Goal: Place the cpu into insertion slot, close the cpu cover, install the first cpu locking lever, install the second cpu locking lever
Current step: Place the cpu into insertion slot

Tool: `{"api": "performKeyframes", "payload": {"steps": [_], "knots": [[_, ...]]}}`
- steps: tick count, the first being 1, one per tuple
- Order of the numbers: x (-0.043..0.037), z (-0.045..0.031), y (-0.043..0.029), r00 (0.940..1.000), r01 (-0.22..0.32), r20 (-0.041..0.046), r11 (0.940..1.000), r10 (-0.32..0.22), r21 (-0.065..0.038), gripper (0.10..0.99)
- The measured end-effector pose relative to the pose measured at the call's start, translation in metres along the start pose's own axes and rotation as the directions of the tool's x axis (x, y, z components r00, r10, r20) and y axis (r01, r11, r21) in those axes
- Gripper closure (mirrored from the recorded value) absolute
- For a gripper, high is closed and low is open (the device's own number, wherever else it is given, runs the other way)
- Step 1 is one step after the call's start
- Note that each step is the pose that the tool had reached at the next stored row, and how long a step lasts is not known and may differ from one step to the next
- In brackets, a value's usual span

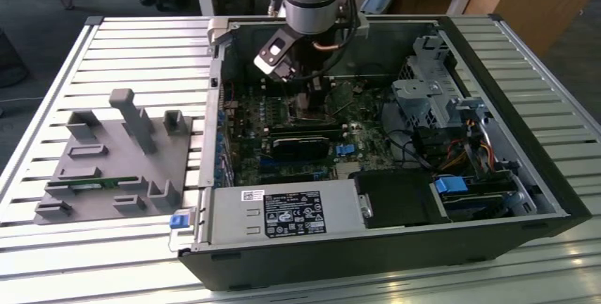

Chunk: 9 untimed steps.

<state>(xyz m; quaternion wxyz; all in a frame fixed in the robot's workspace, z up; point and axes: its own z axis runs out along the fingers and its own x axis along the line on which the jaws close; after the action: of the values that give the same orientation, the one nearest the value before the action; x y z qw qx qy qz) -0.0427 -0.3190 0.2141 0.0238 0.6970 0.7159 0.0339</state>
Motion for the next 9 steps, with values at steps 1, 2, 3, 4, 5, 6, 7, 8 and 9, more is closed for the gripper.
{"api": "performKeyframes", "payload": {"steps": [1,2,3,4,5,6,7,8,9], "knots": [[0.0,0.001,-0.0004,1.0,0.0,0.0,1.0,0.0,0.0,0.545],[0.0001,0.0018,-0.0008,1.0,0.0,0.0,1.0,0.0,0.0,0.545],[0.0001,0.0025,-0.001,1.0,0.0,-0.0001,1.0,0.0,0.0,0.545],[0.0001,0.0034,-0.001,1.0,0.0,0.0,1.0,0.0,0.0,0.545],[0.0001,0.0042,-0.0011,1.0,0.0,0.0,1.0,0.0,0.0,0.545],[0.0001,0.0052,-0.0012,1.0,0.0,-0.0001,1.0,0.0,0.0,0.545],[0.0001,0.0063,-0.0013,1.0,0.0,-0.0001,1.0,0.0,0.0,0.545],[0.0001,0.0073,-0.0014,1.0,0.0,-0.0001,1.0,0.0,0.0,0.545],[0.0001,0.0082,-0.0014,1.0,0.0,-0.0002,1.0,0.0,0.0,0.545]]}}
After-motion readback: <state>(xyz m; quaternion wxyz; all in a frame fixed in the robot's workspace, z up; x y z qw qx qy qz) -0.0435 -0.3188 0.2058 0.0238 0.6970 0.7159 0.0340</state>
